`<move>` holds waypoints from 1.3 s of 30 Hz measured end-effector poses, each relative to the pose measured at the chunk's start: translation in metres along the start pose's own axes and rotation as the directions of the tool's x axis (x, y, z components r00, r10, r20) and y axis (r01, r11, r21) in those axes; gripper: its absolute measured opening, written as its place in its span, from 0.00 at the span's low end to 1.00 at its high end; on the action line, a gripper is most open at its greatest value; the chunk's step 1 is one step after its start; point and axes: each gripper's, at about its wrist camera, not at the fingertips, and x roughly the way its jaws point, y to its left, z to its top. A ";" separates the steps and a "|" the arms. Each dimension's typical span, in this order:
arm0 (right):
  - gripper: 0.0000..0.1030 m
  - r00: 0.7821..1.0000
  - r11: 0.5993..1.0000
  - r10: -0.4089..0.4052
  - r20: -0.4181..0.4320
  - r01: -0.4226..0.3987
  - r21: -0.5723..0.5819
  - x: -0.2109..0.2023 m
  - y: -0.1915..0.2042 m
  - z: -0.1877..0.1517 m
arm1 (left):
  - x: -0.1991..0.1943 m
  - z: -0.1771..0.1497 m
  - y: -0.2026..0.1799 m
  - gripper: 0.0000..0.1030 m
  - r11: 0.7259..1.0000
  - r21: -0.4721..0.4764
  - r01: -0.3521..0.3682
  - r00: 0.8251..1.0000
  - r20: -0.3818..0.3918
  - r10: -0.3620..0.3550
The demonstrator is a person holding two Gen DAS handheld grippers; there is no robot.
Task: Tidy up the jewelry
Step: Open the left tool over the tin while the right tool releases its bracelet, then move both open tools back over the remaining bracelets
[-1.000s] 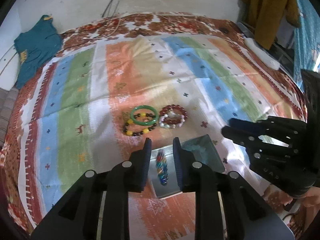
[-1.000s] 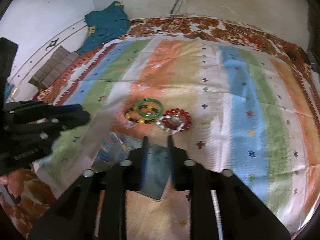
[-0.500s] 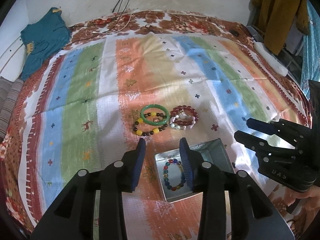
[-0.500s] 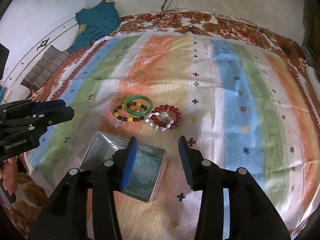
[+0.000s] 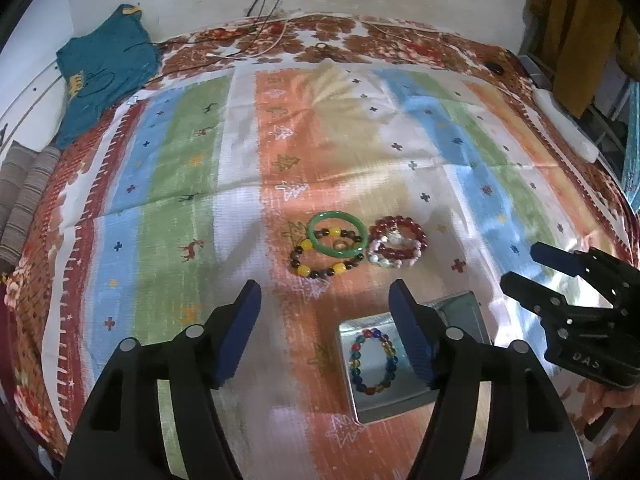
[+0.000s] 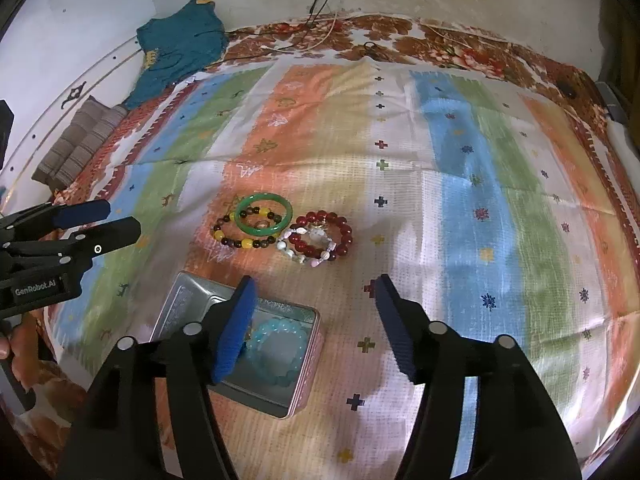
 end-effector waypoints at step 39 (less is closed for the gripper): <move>0.75 0.988 0.999 -0.018 -0.150 0.024 0.039 0.078 -0.006 0.026 | 0.079 0.040 0.016 0.71 0.997 -0.035 -0.067 0.994 -0.087 0.064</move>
